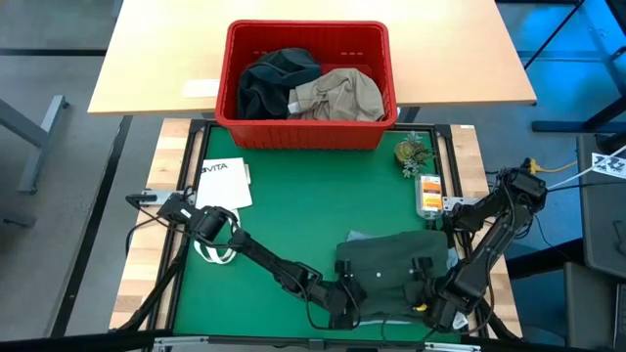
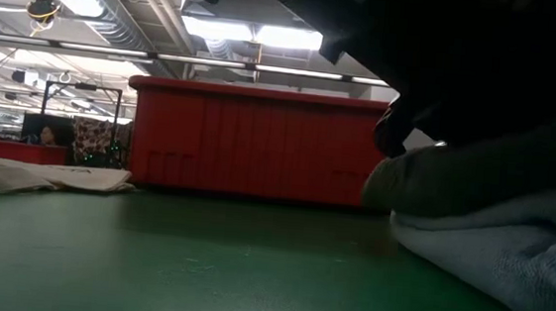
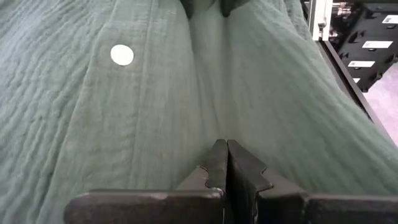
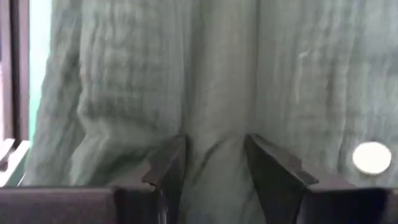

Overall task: Fold Laundry from Bin
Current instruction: Stack the green shirt on top of the light blue jeans

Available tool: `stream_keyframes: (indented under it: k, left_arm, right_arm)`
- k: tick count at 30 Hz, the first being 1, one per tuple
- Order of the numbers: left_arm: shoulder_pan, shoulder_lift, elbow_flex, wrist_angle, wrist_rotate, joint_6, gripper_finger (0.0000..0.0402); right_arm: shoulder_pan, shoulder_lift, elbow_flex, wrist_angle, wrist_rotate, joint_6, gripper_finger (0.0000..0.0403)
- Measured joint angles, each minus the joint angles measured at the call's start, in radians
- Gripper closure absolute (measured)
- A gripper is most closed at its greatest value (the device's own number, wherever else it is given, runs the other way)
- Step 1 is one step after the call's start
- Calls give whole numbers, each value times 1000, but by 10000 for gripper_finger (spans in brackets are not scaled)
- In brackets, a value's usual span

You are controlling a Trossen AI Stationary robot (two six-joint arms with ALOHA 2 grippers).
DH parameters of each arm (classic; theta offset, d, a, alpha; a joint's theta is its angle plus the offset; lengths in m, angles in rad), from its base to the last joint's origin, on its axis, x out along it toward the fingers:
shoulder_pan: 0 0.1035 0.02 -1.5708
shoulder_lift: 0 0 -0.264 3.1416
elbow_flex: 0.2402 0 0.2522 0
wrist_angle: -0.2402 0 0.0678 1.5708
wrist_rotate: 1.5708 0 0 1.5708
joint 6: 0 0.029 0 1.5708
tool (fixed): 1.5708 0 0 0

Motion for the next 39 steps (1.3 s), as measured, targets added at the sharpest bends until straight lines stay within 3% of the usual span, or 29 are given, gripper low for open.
stream_keyframes:
  k: [9,15,22,30,39]
  left_arm:
    - [0,0,0,-4,4,0,402]
    - [-9,-4,6,-15,1,7,402]
    - [-25,-4,69,-23,13,49,402]
    - [-53,-4,163,-65,-1,134,402]
    - [-48,-5,170,-150,5,44,402]
  right_arm:
    - [5,-3,1,-14,-135,-6,229]
    - [6,-3,64,-158,-162,-13,229]
    - [9,-3,162,-276,-156,-14,229]
    - [66,-3,209,-282,-137,15,229]
    - [183,0,191,-282,3,150,229]
